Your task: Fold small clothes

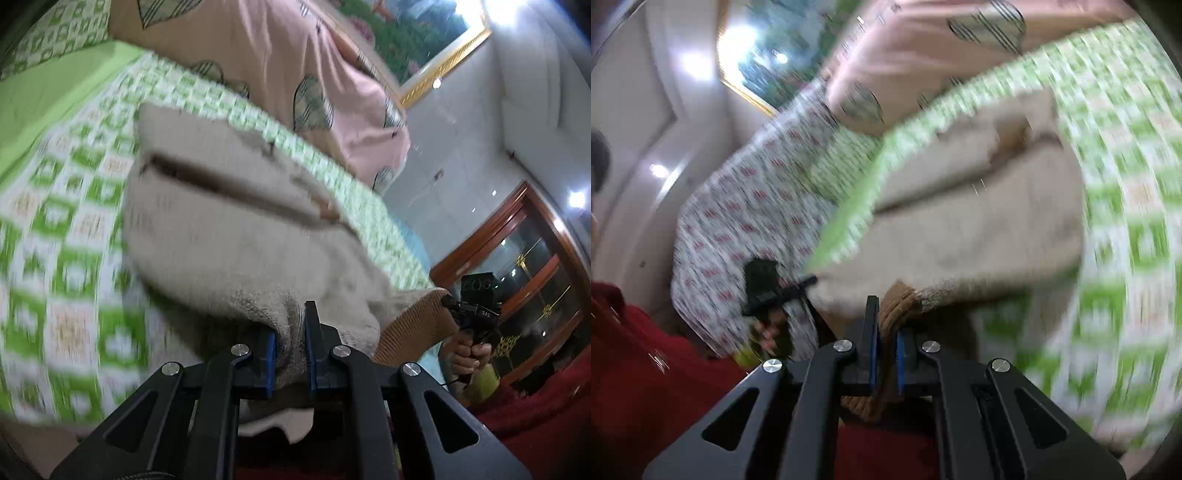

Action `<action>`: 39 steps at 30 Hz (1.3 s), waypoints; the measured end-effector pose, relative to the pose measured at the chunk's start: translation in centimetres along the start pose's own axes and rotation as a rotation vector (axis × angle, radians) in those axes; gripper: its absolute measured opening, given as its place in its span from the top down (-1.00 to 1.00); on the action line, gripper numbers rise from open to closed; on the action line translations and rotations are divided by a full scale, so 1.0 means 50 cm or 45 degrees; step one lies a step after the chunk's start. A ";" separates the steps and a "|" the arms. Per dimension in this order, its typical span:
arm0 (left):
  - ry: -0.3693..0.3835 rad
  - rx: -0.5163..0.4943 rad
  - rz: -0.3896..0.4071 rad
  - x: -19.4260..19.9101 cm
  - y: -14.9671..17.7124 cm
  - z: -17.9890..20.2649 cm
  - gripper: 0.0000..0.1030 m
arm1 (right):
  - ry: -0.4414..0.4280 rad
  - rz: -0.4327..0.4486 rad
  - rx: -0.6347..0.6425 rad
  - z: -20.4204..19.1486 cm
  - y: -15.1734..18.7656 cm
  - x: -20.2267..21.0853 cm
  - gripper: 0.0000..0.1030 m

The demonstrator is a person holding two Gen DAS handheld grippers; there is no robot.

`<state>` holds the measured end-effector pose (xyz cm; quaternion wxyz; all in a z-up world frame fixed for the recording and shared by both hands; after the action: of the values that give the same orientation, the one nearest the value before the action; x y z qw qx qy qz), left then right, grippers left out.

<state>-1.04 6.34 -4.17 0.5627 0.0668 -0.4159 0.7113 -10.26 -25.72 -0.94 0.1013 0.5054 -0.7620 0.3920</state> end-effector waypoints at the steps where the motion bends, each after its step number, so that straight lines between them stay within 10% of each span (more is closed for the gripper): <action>1: 0.002 0.001 0.016 0.002 -0.017 -0.002 0.78 | -0.022 0.036 0.010 -0.003 -0.029 0.004 0.83; 9: 0.015 0.075 0.194 -0.031 -0.235 -0.072 0.78 | -0.066 0.192 0.026 0.046 -0.276 -0.052 0.83; 18: -0.078 0.289 0.092 -0.179 -0.386 -0.239 0.76 | 0.140 0.196 -0.241 0.262 -0.460 -0.149 0.83; 27: -0.100 0.269 0.034 -0.156 -0.321 -0.235 0.27 | 0.255 0.167 -0.497 0.400 -0.453 -0.171 0.59; 32: -0.042 0.190 -0.065 -0.149 -0.226 -0.141 0.06 | 0.298 0.295 -0.420 0.345 -0.428 -0.096 0.24; 39: -0.027 0.283 -0.154 -0.232 -0.184 -0.121 0.06 | 0.279 0.089 -0.289 0.243 -0.354 -0.163 -0.11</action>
<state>13.23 1.92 -9.88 0.5891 0.1613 -0.3356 0.7171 11.55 -31.79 -4.82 0.2265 0.4182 -0.8029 0.3594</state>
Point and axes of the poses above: each gripper's, at about its wrist camera, not at the fingertips, and x roughly against the way its jaws point, z to its right, y to its underside, the point moved 7 cm from there along -x, roughly the way its jaws point, and after that the axes turned 10 degrees about -z, right-handed, at the moved point
